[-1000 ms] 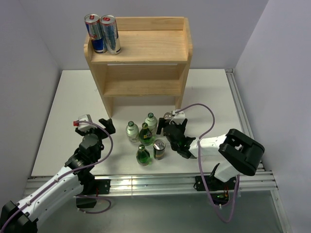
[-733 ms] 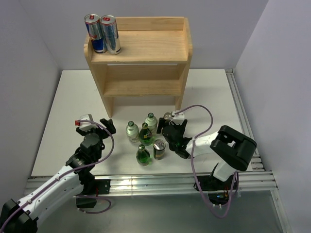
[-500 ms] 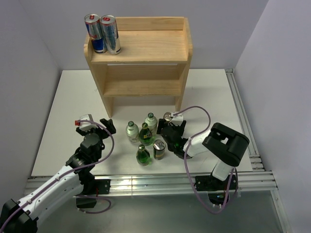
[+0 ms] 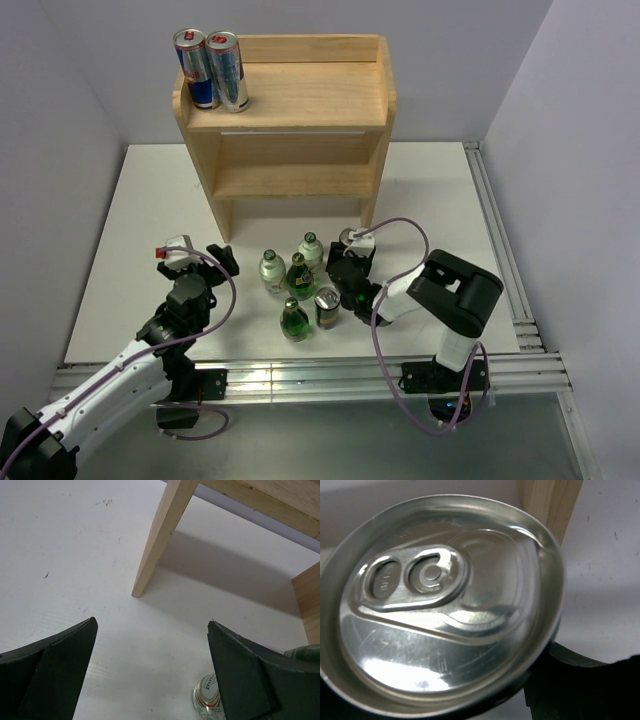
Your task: Place and organize the beverage onto the shelf
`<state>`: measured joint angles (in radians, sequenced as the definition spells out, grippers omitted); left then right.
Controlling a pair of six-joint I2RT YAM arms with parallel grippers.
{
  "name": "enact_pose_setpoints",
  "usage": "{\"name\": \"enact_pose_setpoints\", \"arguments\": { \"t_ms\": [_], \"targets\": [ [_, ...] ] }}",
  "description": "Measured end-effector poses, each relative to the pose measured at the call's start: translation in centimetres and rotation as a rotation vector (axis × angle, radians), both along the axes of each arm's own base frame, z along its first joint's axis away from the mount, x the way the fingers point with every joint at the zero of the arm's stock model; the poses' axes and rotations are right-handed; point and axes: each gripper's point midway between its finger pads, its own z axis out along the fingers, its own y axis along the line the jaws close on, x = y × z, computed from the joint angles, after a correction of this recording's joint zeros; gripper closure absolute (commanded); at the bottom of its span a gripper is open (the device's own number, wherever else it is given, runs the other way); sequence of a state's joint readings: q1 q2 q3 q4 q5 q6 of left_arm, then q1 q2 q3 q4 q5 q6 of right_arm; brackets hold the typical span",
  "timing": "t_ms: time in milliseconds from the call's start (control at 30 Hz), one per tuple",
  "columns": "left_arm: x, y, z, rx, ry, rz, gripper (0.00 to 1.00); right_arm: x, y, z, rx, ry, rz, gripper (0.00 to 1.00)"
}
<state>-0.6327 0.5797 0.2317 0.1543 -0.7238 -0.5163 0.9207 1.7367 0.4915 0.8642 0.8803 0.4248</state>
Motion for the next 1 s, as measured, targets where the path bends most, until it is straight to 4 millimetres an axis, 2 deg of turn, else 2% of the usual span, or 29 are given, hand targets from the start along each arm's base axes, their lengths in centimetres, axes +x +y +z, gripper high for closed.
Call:
{"name": "enact_pose_setpoints", "arguments": {
  "t_ms": [100,200,300,333,467,600,767,900,933,1000],
  "targets": [
    [0.0,0.0,-0.1,0.002,0.003,0.0,0.01,0.0,-0.1,0.0,-0.003,0.01,-0.012,1.0],
    [0.0,0.0,-0.2,0.005,0.007,0.0,0.01,-0.9,-0.7,0.3,-0.026,0.039,-0.025,1.0],
    [0.1,0.0,-0.4,0.011,0.015,0.0,0.01,-2.5,-1.1,1.5,-0.065,0.061,-0.027,1.0],
    [0.1,-0.1,-0.6,0.015,0.02,0.0,0.01,-3.1,-1.2,2.6,-0.076,0.062,-0.024,1.0],
    [0.2,-0.1,-1.4,0.034,0.047,0.0,0.01,-3.7,-0.4,9.0,-0.009,0.011,-0.019,1.0],
    [0.2,-0.1,-1.8,0.045,0.062,0.001,0.01,-3.4,-0.5,16.8,0.072,-0.066,-0.028,1.0],
    [0.2,-0.1,-1.5,0.038,0.052,0.001,0.01,-3.0,-0.4,25.8,0.077,-0.143,-0.01,1.0],
    [0.2,-0.1,-1.4,0.034,0.047,0.001,0.01,-2.9,-0.4,34.1,0.074,-0.232,0.025,1.0],
    [0.2,-0.1,-1.4,0.034,0.047,0.001,0.01,-2.9,-0.4,35.4,0.079,-0.249,0.026,1.0],
    [0.2,-0.1,-1.4,0.034,0.047,0.001,0.01,-2.8,-0.5,39.4,0.074,-0.29,0.039,1.0]
  ]
}}
